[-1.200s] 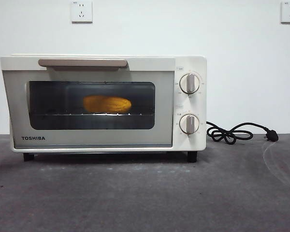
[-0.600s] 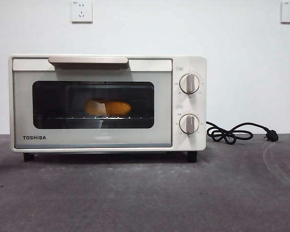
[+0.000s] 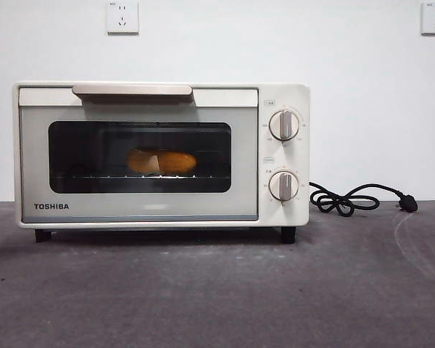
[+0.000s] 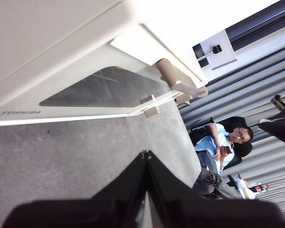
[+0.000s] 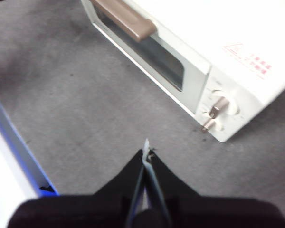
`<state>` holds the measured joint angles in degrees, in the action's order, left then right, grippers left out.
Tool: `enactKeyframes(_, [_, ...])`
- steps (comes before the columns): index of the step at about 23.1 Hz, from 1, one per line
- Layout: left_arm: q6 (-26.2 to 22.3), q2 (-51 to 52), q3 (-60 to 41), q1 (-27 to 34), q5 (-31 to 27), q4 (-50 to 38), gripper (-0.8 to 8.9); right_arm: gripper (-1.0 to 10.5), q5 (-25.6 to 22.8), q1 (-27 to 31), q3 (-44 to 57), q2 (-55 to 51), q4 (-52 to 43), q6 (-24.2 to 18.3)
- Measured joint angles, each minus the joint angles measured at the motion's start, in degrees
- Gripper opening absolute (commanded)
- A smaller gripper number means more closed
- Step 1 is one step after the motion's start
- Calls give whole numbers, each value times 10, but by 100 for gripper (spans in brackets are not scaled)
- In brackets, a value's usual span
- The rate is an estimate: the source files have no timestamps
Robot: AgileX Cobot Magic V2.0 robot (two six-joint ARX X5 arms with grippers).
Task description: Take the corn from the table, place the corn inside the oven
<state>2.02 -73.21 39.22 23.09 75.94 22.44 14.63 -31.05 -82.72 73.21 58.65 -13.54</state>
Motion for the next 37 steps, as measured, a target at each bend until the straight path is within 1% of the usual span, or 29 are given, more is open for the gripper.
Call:
enactKeyframes(2, [0,0,0,0,-9,-8,-4,-12,-13,0,0,0,0,0])
enactKeyframes(5, [-1,0,0,0,-38,-40,-4,-12,-26,0,0,0,0,0])
enactKeyframes(11, [-1,0,0,-4,-130,-125,-4,-12,-29,0,0,0,0,0])
enactKeyframes(13, [-1,7,0,-5,-176,-141,-4,-12,-29,0,0,0,0,0])
enactKeyframes(18, [-1,65,0,-22,-327,-142,-4,-12,-31,0,0,0,0,0])
enactKeyframes(24, [-5,160,0,-85,-541,-142,-4,-12,-31,0,0,0,0,0])
enactKeyframes(26, [-5,202,0,-115,-611,-142,-4,-12,-31,0,0,0,0,0])
enactKeyframes(28, [-5,246,0,-145,-656,-142,-4,-12,-31,0,0,0,0,0])
enactKeyframes(31, [-10,305,0,-170,-667,-142,-4,-12,-31,0,0,0,0,0])
enactKeyframes(37, [-15,382,0,-191,-657,-130,-4,-12,-31,0,0,0,0,0])
